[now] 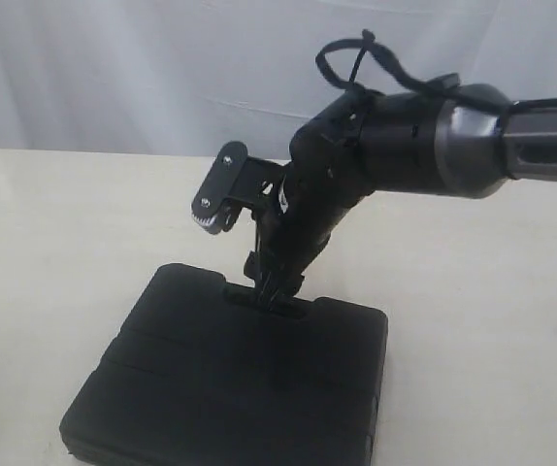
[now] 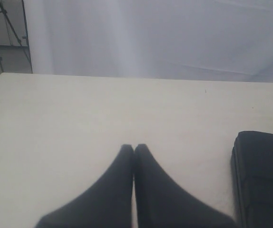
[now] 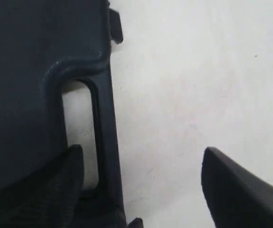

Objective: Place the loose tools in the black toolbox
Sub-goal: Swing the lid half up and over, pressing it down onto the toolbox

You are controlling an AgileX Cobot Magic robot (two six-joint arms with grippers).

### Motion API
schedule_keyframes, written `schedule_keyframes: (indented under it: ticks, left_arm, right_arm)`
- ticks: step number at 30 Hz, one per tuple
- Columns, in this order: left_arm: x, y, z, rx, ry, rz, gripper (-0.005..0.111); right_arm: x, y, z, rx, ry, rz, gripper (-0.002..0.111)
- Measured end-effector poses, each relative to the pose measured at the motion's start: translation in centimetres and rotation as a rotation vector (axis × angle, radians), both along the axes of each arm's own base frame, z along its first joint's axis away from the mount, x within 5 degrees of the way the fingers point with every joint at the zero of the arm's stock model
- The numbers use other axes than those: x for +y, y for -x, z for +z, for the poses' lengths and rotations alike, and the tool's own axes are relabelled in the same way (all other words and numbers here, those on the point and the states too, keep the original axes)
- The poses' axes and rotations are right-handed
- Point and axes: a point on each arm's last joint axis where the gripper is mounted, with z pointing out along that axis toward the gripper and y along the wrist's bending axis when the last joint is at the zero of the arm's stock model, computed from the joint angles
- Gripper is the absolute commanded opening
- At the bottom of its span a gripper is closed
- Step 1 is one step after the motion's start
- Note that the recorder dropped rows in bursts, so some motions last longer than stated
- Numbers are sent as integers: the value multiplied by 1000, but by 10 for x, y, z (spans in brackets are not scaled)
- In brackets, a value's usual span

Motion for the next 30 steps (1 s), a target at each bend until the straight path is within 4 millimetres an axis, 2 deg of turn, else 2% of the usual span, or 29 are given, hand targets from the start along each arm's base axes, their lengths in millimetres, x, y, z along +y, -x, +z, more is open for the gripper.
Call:
schedule_keyframes:
  ticks: [2, 4, 9, 13, 15, 20, 21, 22, 23, 24, 25, 27, 30]
  left_arm:
    - [0, 0, 0, 0, 0, 0, 0]
    - [0, 0, 0, 0, 0, 0, 0]
    - [0, 0, 0, 0, 0, 0, 0]
    - [0, 0, 0, 0, 0, 0, 0]
    - [0, 0, 0, 0, 0, 0, 0]
    - [0, 0, 0, 0, 0, 0, 0]
    - [0, 0, 0, 0, 0, 0, 0]
    - [0, 0, 0, 0, 0, 0, 0]
    - [0, 0, 0, 0, 0, 0, 0]
    - [0, 0, 0, 0, 0, 0, 0]
    - [0, 0, 0, 0, 0, 0, 0]
    - [0, 0, 0, 0, 0, 0, 0]
    - [0, 0, 0, 0, 0, 0, 0]
  right_arm:
    - [7, 10, 21, -26, -16, 8, 60]
    - [18, 23, 37, -28, -41, 20, 46]
    - [51, 59, 59, 60, -138, 60, 0]
    - [83, 88, 61, 185, -216, 110, -1]
    - [95, 95, 57, 226, -233, 132, -1]
    - [121, 107, 28, 324, -201, 181, -1]
    - [126, 108, 8, 379, -178, 177, -1]
    - [128, 108, -2, 408, -168, 171, -1]
    - [129, 108, -23, 451, -148, 160, -1]
    - [130, 107, -31, 463, -139, 156, -1]
    - [130, 106, -49, 485, -122, 151, -1]
    - [130, 106, -67, 520, -94, 144, -1]
    - [128, 104, -79, 511, -33, 106, -1]
